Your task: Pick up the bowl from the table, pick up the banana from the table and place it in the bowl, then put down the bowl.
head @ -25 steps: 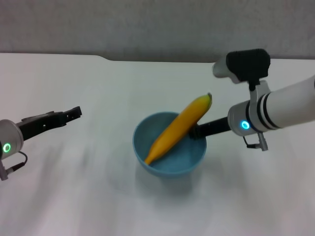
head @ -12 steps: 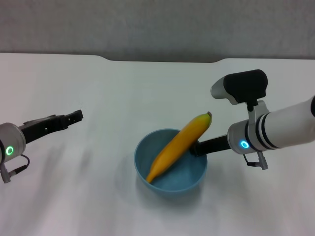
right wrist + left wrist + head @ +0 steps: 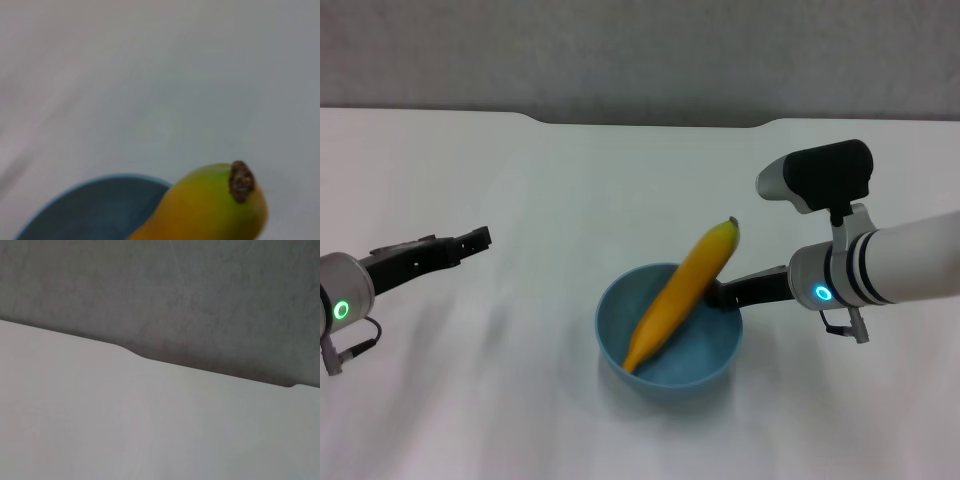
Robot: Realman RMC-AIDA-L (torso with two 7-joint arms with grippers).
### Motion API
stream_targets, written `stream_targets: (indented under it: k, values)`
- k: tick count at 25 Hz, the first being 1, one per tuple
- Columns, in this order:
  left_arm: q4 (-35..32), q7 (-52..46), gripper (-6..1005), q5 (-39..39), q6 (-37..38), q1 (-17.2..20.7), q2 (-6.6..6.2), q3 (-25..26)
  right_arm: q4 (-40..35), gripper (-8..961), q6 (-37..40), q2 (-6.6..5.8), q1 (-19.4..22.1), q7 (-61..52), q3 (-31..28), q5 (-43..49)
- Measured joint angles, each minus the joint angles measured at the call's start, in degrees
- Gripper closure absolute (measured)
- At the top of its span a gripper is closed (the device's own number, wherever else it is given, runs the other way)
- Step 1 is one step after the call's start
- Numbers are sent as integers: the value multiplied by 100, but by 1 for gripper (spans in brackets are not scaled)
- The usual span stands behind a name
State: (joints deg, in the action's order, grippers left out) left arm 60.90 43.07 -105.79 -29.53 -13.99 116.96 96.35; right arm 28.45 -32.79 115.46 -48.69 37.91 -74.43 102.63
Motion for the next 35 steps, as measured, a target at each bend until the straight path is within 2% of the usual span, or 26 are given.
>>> stream_targets:
  k: [7, 9, 13, 18, 19, 22, 27, 29, 35]
  values:
    - [154, 62, 163, 38, 66, 226, 2, -39, 964, 735, 148, -34, 681, 430, -74, 54]
    - [163, 138, 163, 119, 81, 277, 2, -39, 1301, 644, 158, -44, 961, 616, -121, 59]
    - [168, 406, 163, 451, 85, 385, 3, -22, 2279, 466, 262, -52, 1817, 1242, -364, 61]
    - [167, 1020, 163, 1088, 88, 553, 0, 14, 3680, 259, 823, -55, 3075, 2167, -441, 44]
    - [159, 1165, 164, 1214, 80, 581, -2, 16, 3945, 255, 943, -54, 3319, 2393, -441, 27]
    - [139, 1405, 164, 1378, 33, 638, -14, 16, 4318, 242, 1112, -52, 3718, 2956, -432, -24]
    - [178, 2001, 166, 1579, 160, 814, 8, 1, 4278, 241, 1356, -44, 3932, 3787, -412, -632]
    - [106, 2520, 168, 1930, 339, 865, 23, -40, 4190, 241, 1564, -40, 3967, 4114, -404, -1070]
    - [-575, 5076, 168, 4027, 599, 848, 48, -238, 3741, 240, 1796, -33, 4048, 5760, -451, -2800]
